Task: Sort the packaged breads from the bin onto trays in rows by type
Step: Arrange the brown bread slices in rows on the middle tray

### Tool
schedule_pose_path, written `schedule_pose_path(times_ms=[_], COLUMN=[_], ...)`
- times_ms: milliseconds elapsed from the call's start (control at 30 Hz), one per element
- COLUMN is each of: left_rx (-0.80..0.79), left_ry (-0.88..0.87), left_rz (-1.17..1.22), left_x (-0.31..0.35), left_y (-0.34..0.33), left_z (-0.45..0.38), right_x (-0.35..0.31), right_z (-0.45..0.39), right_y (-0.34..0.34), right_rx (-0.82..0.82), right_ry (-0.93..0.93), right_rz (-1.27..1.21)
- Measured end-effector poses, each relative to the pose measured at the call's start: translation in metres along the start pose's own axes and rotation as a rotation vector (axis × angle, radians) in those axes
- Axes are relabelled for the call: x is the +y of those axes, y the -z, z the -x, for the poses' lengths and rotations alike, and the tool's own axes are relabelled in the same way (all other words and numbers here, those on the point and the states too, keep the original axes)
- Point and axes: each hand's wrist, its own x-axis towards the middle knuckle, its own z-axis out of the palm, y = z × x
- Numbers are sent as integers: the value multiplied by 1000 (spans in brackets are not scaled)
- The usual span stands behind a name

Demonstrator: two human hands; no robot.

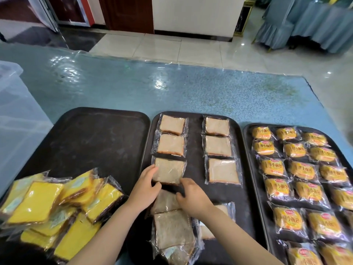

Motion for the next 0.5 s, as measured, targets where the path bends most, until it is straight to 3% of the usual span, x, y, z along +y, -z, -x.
schedule_pose_path(times_ms=[500], left_rx=[-45], left_ry=[-4], left_rz=[-86], left_x=[-3], left_y=[-10], left_z=[-18], right_x=[-2], right_z=[-19], right_y=[-1], right_rx=[-22], right_ry=[-60], right_rz=[-44])
